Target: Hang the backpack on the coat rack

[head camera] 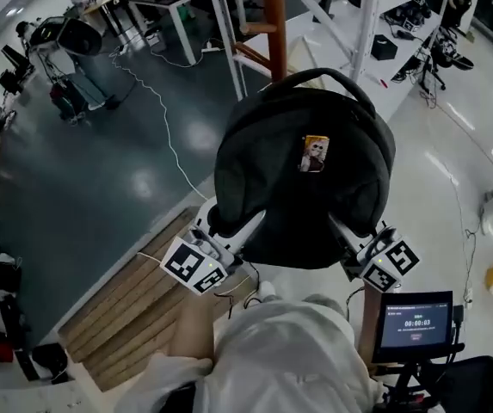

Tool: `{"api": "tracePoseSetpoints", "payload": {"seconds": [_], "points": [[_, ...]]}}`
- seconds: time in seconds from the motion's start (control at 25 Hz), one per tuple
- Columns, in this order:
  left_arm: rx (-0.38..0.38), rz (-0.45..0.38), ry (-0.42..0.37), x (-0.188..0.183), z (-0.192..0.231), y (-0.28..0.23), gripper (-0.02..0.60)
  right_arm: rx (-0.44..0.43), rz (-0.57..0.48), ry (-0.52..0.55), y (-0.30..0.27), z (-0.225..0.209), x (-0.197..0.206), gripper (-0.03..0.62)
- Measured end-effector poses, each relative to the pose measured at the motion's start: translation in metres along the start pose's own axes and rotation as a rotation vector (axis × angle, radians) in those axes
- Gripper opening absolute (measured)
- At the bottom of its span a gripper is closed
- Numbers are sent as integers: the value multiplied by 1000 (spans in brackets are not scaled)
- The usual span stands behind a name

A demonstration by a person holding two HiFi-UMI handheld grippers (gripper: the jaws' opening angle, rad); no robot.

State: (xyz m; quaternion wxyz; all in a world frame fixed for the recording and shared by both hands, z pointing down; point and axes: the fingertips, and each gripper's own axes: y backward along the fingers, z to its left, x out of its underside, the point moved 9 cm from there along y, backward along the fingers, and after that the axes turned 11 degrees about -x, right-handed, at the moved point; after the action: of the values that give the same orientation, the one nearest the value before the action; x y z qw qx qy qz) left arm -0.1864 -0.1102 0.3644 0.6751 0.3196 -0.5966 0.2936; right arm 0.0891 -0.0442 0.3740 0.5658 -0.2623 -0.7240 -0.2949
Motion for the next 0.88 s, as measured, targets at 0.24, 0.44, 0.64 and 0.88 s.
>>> {"api": "tracePoseSetpoints", "payload": {"seconds": [0.24, 0.44, 0.64, 0.88], "points": [[-177, -50, -32, -20, 36, 30, 225, -182, 41, 1, -74, -9, -12, 187], [-259, -60, -77, -29, 59, 6, 225, -269, 28, -3, -110, -52, -20, 187], [-267, -36, -112, -47, 76, -8, 225, -276, 7, -27, -128, -65, -29, 187], [-248, 4, -96, -50, 91, -10, 225, -243, 4, -54, -137, -66, -26, 187]]}}
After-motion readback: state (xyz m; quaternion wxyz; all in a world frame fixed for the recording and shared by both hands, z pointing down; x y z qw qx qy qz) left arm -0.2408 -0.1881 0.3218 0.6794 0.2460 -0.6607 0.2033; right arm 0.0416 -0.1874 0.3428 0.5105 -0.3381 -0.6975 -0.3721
